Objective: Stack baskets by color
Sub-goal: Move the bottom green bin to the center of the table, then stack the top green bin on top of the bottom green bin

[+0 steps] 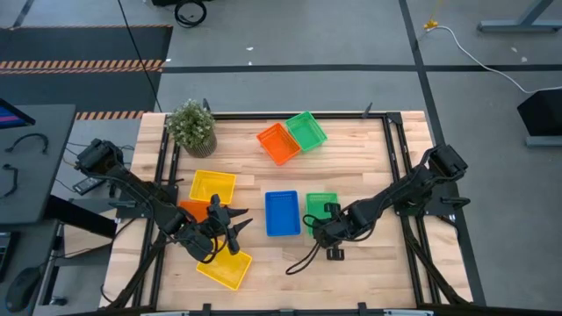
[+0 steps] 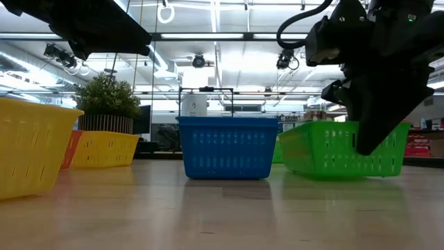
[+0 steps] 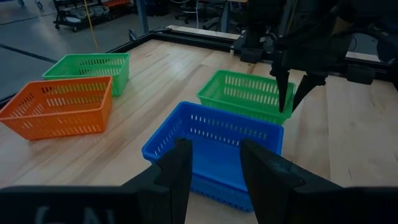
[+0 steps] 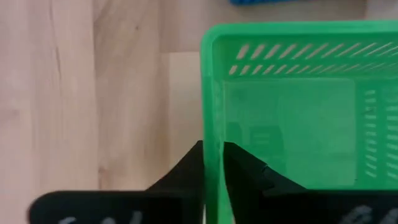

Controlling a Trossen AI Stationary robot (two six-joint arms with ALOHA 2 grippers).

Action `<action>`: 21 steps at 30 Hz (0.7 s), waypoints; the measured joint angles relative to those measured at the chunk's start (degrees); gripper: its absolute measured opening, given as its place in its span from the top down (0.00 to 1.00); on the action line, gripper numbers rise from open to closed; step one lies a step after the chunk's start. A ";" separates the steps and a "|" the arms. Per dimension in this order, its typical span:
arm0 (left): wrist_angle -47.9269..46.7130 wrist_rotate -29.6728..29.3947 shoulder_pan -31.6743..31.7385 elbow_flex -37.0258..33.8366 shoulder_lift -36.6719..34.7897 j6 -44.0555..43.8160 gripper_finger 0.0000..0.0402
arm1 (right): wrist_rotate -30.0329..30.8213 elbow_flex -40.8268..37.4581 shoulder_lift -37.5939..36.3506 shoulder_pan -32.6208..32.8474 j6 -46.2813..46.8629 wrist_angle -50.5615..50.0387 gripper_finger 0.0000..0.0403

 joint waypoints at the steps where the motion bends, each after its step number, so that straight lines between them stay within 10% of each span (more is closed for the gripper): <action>1: 0.00 0.00 0.01 0.00 0.01 0.00 0.65 | 0.10 0.00 -0.13 -0.24 -0.25 -0.01 0.81; 10: -0.02 0.00 0.01 0.00 0.01 0.07 0.65 | -4.54 -0.02 -7.19 -3.49 -4.51 -0.09 0.64; 21: -0.02 0.00 0.01 0.00 0.01 0.15 0.65 | 10.06 0.00 -14.48 -8.87 -18.11 5.96 0.65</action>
